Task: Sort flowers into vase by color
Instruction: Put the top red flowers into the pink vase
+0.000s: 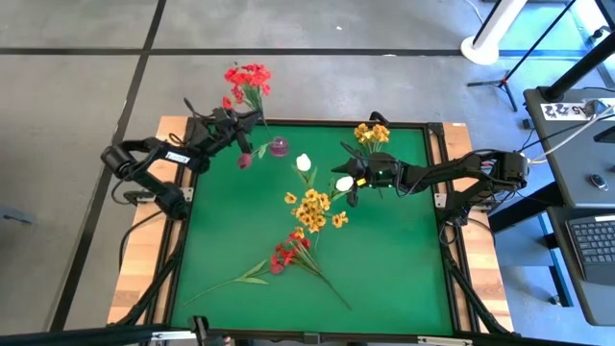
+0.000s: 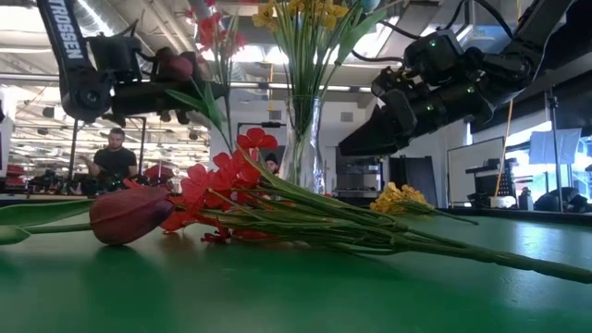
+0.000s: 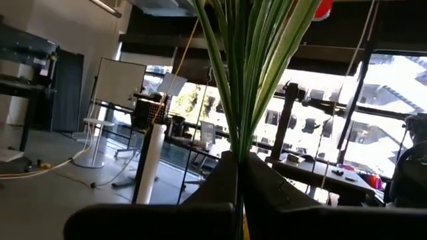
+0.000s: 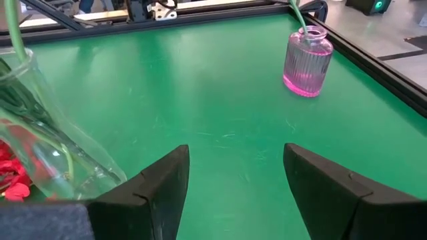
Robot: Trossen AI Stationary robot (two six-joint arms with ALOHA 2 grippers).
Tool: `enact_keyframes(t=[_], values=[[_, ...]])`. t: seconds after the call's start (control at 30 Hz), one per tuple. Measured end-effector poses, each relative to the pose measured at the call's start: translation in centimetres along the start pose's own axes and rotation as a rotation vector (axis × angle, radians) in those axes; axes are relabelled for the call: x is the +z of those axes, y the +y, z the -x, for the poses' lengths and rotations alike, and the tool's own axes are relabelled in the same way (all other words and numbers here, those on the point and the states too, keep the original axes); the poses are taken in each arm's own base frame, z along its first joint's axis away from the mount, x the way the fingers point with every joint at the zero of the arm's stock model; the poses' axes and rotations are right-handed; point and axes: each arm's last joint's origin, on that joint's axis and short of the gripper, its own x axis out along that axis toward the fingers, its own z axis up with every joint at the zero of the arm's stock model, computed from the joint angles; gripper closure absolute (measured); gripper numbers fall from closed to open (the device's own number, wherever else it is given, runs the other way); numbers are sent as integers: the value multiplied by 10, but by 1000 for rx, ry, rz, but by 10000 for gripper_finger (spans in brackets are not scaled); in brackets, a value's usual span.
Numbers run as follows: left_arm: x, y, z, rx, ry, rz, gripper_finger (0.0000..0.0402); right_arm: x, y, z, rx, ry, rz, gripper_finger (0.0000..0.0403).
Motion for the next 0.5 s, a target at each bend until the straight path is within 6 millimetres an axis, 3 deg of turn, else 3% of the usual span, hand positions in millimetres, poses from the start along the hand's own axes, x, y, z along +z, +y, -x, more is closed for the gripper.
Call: enact_keyframes(t=[0.5], values=[[-9, -11, -4, 37, -8, -53, 401, 1, 0, 0, 0, -11, -3, 162]])
